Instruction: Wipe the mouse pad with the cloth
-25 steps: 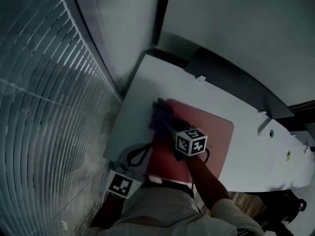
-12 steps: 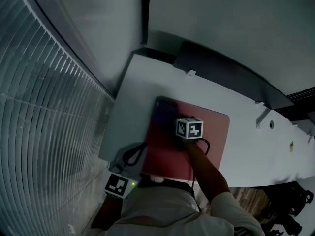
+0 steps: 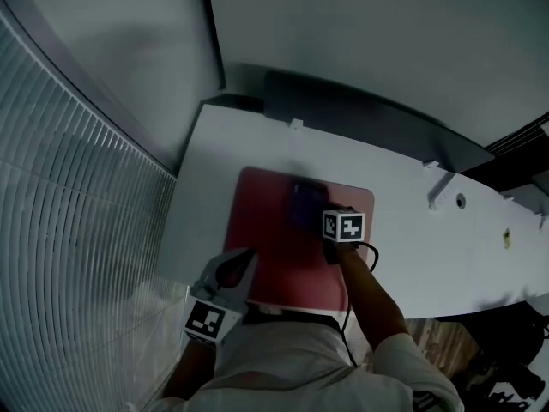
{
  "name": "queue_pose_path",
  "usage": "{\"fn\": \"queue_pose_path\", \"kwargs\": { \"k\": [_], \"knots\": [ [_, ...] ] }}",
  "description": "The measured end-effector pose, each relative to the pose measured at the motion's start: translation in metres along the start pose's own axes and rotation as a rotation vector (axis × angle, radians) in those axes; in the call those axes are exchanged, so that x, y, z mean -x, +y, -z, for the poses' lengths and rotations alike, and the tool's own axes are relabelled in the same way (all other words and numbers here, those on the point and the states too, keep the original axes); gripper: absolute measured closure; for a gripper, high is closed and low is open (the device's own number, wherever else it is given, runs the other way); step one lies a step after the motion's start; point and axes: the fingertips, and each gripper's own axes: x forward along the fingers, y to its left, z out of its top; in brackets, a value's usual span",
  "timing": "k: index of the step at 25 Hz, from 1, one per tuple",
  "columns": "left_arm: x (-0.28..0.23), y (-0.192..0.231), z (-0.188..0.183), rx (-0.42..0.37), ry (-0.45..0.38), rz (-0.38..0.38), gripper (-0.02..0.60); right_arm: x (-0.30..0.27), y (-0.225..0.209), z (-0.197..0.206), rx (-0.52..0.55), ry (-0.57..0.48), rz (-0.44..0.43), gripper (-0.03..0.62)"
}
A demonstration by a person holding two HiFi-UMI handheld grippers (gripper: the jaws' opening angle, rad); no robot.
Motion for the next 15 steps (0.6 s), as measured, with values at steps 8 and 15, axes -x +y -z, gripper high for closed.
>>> {"fn": "queue_pose_path", "kwargs": {
  "k": [8,15],
  "knots": [
    [-0.029,-0.076,-0.005,-0.043,-0.001,0.047,0.580,0.069,-0.111,0.026,-0.053,-0.017,0.124,0.545],
    [-0.046,-0.133,-0.011,-0.039,-0.027,0.066,0.578,0.118,-0.187,0.049,-0.095,-0.061,0.211,0.543]
  ]
}}
